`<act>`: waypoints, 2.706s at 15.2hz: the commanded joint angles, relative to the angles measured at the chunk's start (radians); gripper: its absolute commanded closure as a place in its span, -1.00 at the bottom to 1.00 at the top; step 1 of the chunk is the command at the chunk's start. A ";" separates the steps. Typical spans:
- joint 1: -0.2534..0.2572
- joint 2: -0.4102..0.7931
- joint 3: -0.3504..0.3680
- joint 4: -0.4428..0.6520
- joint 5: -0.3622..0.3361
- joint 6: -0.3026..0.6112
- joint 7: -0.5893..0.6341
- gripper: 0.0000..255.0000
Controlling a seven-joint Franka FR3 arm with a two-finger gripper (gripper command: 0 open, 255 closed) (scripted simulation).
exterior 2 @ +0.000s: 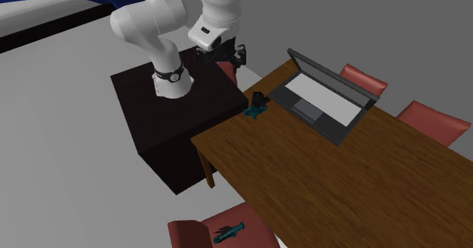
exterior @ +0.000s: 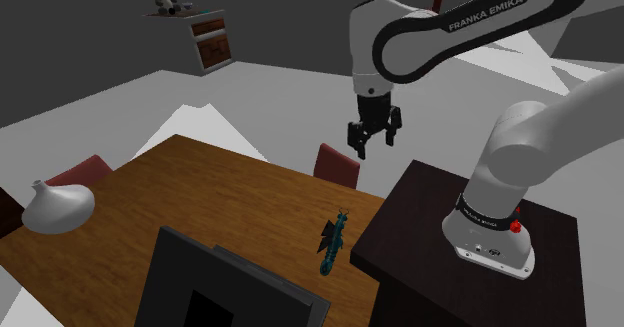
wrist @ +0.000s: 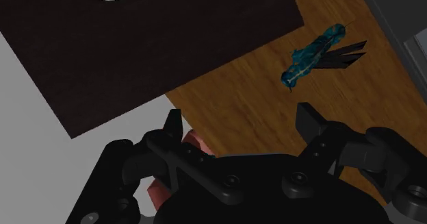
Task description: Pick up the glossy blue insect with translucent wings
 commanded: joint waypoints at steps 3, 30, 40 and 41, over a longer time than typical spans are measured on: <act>0.003 0.112 0.090 -0.023 0.078 0.127 0.152 -1.00; -0.034 0.860 0.287 0.083 -0.037 0.740 0.750 1.00; -0.047 0.784 0.311 0.082 0.020 0.673 0.719 1.00; -0.049 0.765 0.315 0.082 0.033 0.655 0.712 1.00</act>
